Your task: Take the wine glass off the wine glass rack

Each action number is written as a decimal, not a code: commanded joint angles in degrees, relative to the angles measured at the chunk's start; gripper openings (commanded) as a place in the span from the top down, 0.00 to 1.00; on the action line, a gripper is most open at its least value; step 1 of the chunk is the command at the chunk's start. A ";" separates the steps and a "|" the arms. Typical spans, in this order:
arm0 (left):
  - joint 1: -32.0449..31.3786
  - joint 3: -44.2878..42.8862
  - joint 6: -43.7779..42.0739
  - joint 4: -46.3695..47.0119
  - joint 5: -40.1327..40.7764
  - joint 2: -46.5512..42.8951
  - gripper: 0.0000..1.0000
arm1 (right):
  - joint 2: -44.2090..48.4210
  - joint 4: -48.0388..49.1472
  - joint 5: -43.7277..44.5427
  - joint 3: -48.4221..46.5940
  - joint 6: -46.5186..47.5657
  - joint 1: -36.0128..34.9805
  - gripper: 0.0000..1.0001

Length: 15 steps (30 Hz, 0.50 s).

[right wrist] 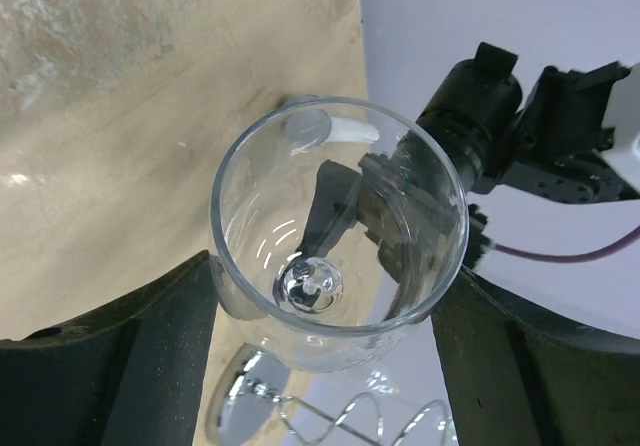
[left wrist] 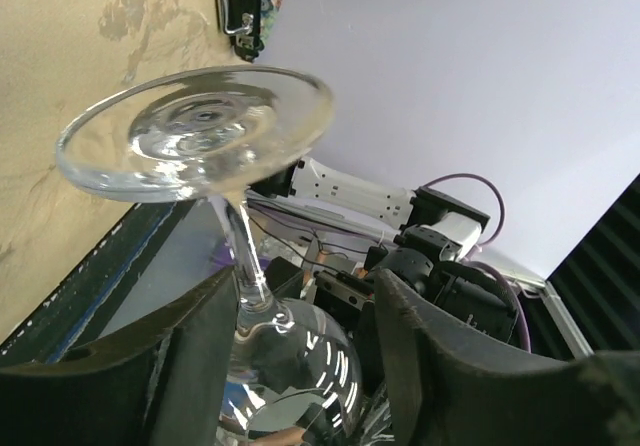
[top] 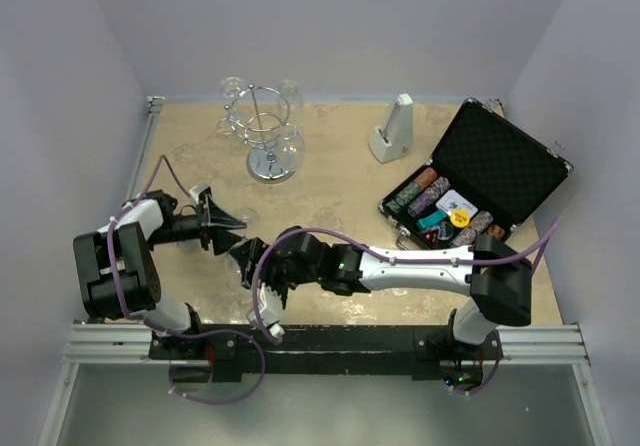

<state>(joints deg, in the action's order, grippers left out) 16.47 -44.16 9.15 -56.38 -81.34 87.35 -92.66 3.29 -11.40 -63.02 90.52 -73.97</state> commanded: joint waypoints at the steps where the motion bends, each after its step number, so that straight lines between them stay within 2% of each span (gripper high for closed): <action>1: 0.23 -2.15 0.09 0.40 -1.99 -1.57 0.35 | 4.50 1.37 1.64 -2.28 -9.98 -0.47 0.38; 5: 0.23 -2.86 -0.62 0.13 0.91 -2.27 0.29 | 8.63 -1.53 2.69 -1.67 -19.22 -0.03 0.40; 10: 0.32 -3.56 -2.11 0.04 2.84 -2.62 0.28 | 14.16 -4.85 3.75 0.44 -31.61 1.90 0.41; 15: 0.67 -5.40 -3.69 -0.14 7.59 -3.06 0.27 | 18.65 -10.66 1.30 -1.04 -44.44 11.03 0.42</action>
<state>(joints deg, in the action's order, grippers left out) 16.49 -46.59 7.68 -56.42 -77.12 86.21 -78.08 -4.49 -10.11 -62.33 59.37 -69.95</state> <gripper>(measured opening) 0.722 0.792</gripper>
